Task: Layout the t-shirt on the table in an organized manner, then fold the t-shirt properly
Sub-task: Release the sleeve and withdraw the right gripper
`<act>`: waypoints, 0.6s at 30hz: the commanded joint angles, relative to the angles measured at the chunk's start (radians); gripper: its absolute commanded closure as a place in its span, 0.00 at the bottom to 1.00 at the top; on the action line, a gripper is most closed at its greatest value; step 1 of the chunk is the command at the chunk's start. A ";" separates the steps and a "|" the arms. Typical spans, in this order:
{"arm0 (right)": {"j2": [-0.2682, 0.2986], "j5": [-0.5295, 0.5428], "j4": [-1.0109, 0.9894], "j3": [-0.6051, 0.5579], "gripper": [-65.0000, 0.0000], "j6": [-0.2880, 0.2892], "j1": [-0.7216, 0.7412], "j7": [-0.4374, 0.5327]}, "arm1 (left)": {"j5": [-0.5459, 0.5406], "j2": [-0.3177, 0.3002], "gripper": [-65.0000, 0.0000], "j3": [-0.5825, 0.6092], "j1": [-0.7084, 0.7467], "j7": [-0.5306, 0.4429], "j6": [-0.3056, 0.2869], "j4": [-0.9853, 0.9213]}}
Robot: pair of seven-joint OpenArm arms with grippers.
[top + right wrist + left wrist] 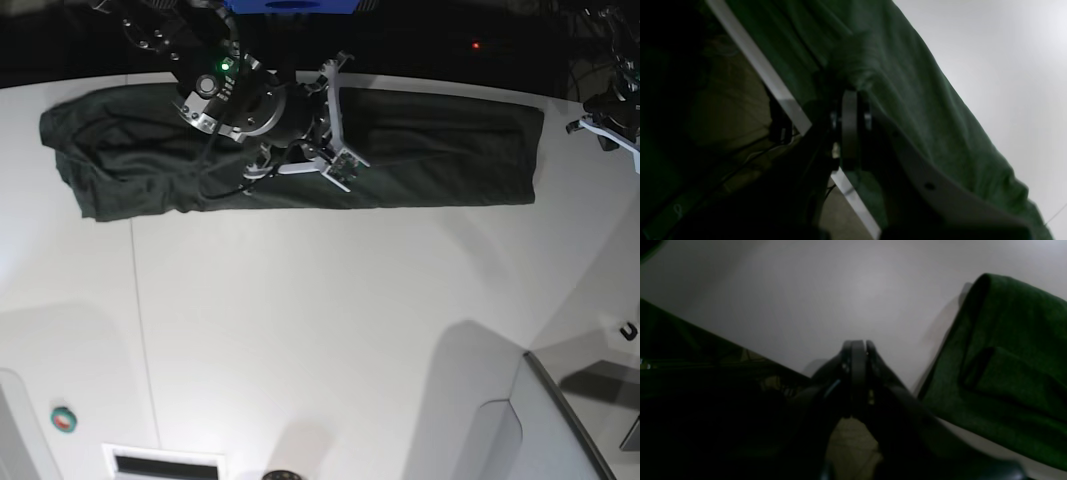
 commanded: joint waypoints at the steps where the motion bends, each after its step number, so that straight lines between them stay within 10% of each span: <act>1: -0.007 -0.003 0.005 -0.004 1.00 0.004 0.026 0.017 | 0.001 -0.015 1.00 -0.007 0.002 -0.015 0.003 0.013; 4: -0.042 -0.003 -0.051 0.014 1.00 0.004 0.049 0.016 | 0.001 -0.015 1.00 -0.007 0.002 -0.015 0.003 0.013; 12: -0.060 -0.007 -0.041 0.061 0.58 -0.002 0.059 0.016 | 0.001 -0.015 1.00 -0.007 0.002 -0.015 0.003 0.013; 18: -0.025 -0.007 0.012 0.423 0.58 -0.002 -0.009 0.016 | 0.001 -0.015 1.00 -0.007 0.002 -0.015 0.003 0.013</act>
